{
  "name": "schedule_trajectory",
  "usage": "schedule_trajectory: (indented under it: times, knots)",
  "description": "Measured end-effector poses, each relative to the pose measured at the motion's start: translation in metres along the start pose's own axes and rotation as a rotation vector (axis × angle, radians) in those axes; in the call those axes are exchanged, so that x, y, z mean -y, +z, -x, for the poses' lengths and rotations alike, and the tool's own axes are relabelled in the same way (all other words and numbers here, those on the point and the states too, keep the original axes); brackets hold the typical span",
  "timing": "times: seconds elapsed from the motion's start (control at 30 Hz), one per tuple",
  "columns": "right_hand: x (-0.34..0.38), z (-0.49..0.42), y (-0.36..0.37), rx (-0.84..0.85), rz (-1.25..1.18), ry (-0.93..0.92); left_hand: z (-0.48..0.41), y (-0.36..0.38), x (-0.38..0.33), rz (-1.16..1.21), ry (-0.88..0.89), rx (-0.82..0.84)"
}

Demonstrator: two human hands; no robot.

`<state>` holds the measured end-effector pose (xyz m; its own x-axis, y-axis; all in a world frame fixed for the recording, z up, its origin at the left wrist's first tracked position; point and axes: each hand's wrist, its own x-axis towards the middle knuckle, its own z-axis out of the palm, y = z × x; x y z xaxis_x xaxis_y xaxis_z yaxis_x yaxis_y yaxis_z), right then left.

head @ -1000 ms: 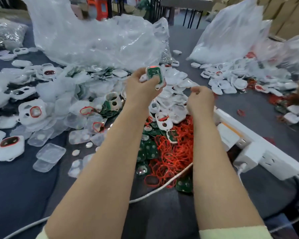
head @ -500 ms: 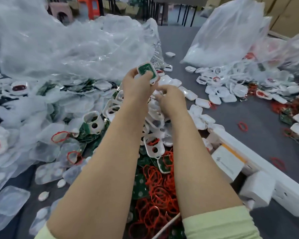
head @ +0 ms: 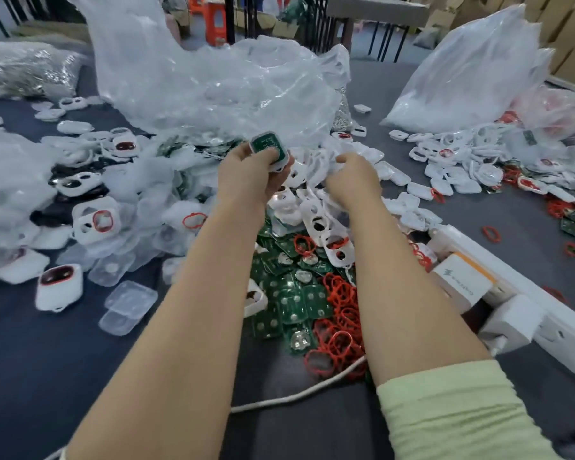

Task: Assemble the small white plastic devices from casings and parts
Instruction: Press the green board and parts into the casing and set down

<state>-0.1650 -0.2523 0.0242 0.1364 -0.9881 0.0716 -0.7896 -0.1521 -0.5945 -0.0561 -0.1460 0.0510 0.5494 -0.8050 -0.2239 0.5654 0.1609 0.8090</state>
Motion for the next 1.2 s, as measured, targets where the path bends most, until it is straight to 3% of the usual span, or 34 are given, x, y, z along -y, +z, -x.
schedule_trajectory:
  times: [0.13,0.43,0.57,0.7,0.8,1.0,1.2]
  knots:
    - [0.020,0.012,0.007,0.033,0.008,-0.023,0.013,-0.014,-0.002,0.002,0.000,0.010]
    - [0.027,0.007,0.026,0.035,-0.088,0.185,0.012,0.006,0.010,-0.045,-0.013,0.030]
    - [0.018,0.000,0.029,-0.039,-0.188,0.172,0.006,0.005,0.014,-0.060,-0.031,0.014]
    - [0.015,-0.001,0.025,0.034,-0.255,0.106,0.006,-0.004,0.011,-0.055,-0.031,0.010]
    - [0.020,0.002,0.024,0.098,-0.182,0.069,0.006,-0.011,0.009,-0.052,-0.034,-0.016]
    - [0.027,0.009,0.031,-0.026,-0.070,0.102,0.008,-0.014,0.004,-0.046,-0.018,-0.004]
    - [0.028,0.003,0.031,-0.007,-0.017,0.092,0.007,-0.013,0.007,-0.034,-0.022,0.011]
